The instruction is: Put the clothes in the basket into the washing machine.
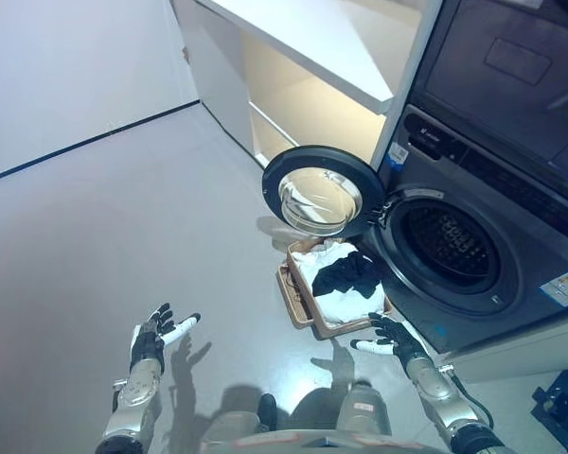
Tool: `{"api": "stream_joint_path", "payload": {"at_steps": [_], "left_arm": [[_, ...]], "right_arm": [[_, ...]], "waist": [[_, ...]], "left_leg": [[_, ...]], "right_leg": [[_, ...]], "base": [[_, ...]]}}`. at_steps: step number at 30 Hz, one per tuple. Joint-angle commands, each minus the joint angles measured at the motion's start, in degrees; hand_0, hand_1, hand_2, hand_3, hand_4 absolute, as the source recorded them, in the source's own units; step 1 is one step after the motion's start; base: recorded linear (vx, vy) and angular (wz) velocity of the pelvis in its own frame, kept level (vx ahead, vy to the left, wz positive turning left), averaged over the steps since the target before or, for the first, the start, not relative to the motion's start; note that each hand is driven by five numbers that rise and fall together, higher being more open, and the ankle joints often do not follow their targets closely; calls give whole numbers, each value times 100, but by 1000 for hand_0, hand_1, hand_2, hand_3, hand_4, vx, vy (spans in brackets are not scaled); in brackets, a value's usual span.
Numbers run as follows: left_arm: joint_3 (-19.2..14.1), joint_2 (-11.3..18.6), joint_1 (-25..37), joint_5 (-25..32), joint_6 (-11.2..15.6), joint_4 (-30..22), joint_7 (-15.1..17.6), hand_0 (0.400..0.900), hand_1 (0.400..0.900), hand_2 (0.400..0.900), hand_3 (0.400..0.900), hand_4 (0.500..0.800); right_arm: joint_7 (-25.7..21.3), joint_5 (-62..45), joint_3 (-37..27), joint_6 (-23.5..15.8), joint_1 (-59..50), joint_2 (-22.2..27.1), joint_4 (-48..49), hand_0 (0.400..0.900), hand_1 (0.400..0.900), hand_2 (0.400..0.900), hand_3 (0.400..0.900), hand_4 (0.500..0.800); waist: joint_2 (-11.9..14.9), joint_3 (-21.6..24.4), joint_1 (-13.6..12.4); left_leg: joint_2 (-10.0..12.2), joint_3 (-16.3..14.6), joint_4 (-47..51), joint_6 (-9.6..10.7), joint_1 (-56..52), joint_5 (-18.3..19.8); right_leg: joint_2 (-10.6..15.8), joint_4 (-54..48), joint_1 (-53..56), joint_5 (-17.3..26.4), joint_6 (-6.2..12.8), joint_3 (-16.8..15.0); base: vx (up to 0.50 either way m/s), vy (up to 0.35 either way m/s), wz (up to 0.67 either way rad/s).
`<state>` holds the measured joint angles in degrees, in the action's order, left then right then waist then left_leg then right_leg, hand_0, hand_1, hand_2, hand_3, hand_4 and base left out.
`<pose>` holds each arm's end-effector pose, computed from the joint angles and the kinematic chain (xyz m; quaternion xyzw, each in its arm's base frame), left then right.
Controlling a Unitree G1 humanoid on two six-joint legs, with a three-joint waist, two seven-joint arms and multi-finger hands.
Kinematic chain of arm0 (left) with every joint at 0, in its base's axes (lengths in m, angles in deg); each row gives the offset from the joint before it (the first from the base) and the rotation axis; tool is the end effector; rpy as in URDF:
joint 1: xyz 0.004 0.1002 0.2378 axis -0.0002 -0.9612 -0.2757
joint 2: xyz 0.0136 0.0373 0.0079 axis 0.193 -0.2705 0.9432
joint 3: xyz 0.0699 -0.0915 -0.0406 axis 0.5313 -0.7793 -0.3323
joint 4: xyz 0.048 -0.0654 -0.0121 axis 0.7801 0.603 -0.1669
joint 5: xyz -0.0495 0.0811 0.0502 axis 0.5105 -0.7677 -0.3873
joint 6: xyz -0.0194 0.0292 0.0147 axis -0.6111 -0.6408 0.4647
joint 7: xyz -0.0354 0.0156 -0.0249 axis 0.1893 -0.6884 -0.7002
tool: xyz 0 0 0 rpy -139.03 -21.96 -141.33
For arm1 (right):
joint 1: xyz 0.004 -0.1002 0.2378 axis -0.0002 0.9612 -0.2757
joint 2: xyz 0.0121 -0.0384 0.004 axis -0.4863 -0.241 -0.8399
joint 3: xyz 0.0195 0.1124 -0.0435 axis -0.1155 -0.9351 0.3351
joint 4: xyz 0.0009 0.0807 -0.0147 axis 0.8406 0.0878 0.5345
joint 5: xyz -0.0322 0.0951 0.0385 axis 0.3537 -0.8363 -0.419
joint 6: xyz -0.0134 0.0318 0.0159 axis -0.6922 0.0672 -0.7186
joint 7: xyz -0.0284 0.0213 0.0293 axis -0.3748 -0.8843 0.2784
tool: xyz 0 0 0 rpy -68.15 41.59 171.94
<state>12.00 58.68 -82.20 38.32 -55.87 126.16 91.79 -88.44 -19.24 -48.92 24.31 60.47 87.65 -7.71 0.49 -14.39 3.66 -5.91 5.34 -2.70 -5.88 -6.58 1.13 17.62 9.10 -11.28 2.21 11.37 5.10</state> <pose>0.1439 0.2449 -0.0842 0.0319 0.2879 0.1840 0.9393 0.1511 -0.2415 -0.0903 -0.1960 0.3414 0.0032 0.9192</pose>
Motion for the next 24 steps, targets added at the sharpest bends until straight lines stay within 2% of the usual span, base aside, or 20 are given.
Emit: {"api": "stream_joint_path", "payload": {"at_steps": [1, 4, 7, 9, 10, 11, 13, 15, 17, 19, 21, 23, 24], "left_arm": [[-287, 360, 117, 54, 469, -508, 94, 900, 900, 900, 900, 800], [-229, 378, 162, 129, 477, -594, 145, 900, 900, 900, 900, 800], [-178, 400, 257, 190, 465, -607, 182, 900, 900, 900, 900, 800], [-125, 399, 332, 254, 469, -709, 235, 900, 900, 900, 900, 800], [-110, 408, 349, 277, 475, -727, 259, 900, 900, 900, 900, 800], [-78, 391, 380, 350, 494, -687, 263, 900, 900, 900, 900, 800], [70, 333, 574, 513, 483, -484, 254, 900, 900, 900, 900, 800], [164, 304, 693, 535, 499, -462, 262, 900, 900, 900, 900, 800], [285, 286, 809, 588, 508, -461, 260, 900, 900, 900, 900, 800], [385, 275, 904, 572, 478, -304, 230, 900, 900, 900, 900, 800], [423, 273, 911, 567, 464, -242, 222, 900, 900, 900, 900, 800], [424, 276, 913, 630, 478, -190, 229, 900, 900, 900, 900, 800], [429, 267, 921, 658, 471, -206, 205, 900, 900, 900, 900, 800]], "right_arm": [[-188, -229, 70, -304, -513, 226, 246, 900, 900, 900, 900, 800], [-213, -328, 28, -289, -586, 326, 296, 900, 900, 900, 900, 800], [-249, -400, 3, -283, -688, 404, 364, 900, 900, 900, 900, 800], [-288, -514, -42, -317, -778, 497, 392, 900, 900, 900, 900, 800], [-306, -508, -9, -321, -805, 509, 419, 900, 900, 900, 900, 800], [-318, -462, 5, -321, -857, 548, 341, 900, 900, 900, 900, 800], [-384, -407, 46, -308, -996, 688, 284, 900, 900, 900, 900, 800], [-461, -360, -70, -331, -925, 773, 387, 900, 900, 900, 900, 800], [-489, -207, -24, -347, -923, 922, 375, 900, 900, 900, 900, 800], [-456, 33, 106, -323, -931, 1069, 335, 900, 900, 900, 900, 800], [-449, 74, 99, -326, -820, 1115, 336, 900, 900, 900, 900, 800], [-511, 29, 39, -372, -666, 1079, 247, 900, 900, 900, 900, 800], [-508, 37, 52, -364, -627, 1084, 258, 900, 900, 900, 900, 800]], "waist": [[439, 284, 114], [563, 319, 112], [610, 324, 90], [625, 394, 66], [617, 406, 100], [580, 448, 88], [536, 506, 103], [467, 575, 185], [436, 589, 228], [390, 565, 257], [323, 571, 272], [310, 583, 252], [345, 564, 224]], "left_leg": [[-124, -78, -1058, 425, -173, 1426], [-122, 45, -1251, 443, -194, 1667], [-57, 124, -1375, 446, -192, 1815], [137, 211, -1434, 518, -209, 1955], [244, 188, -1412, 547, -256, 1957], [398, 332, -1348, 657, -362, 1876], [598, 443, -1147, 760, -447, 1686], [870, 480, -819, 905, -611, 1430], [983, 495, -756, 943, -579, 1474], [1080, 487, -799, 962, -586, 1421], [1170, 509, -966, 1052, -493, 1024], [1244, 572, -1695, 1096, -191, 245], [1175, 612, -2091, 1052, 52, 67]], "right_leg": [[6, -768, -339, 1624, 159, -345], [-90, -704, -350, 1726, 190, -470], [-191, -478, -440, 1630, 180, -439], [-263, -431, -450, 1288, 121, -332], [-386, -394, -535, 1339, 106, -386], [-534, -279, -535, 1167, 98, -412], [-601, -159, -525, 959, 6, -262], [-621, -18, -589, 779, -6, -72], [-598, 181, -730, 650, -15, -26], [-708, 511, -880, 480, -106, -96], [-876, 568, -884, 285, -217, -137], [-1113, 483, -604, 133, -428, -136], [-1162, 421, -466, 78, -503, -136]], "base": [[179, -67, 35], [169, -104, 33], [169, -146, 25], [177, -220, 23], [264, -265, 24], [265, -223, 31], [237, -188, 47], [197, -176, 47], [144, -168, 18], [133, -182, -4], [140, -195, -5], [190, -275, -6], [191, -407, 5]]}}
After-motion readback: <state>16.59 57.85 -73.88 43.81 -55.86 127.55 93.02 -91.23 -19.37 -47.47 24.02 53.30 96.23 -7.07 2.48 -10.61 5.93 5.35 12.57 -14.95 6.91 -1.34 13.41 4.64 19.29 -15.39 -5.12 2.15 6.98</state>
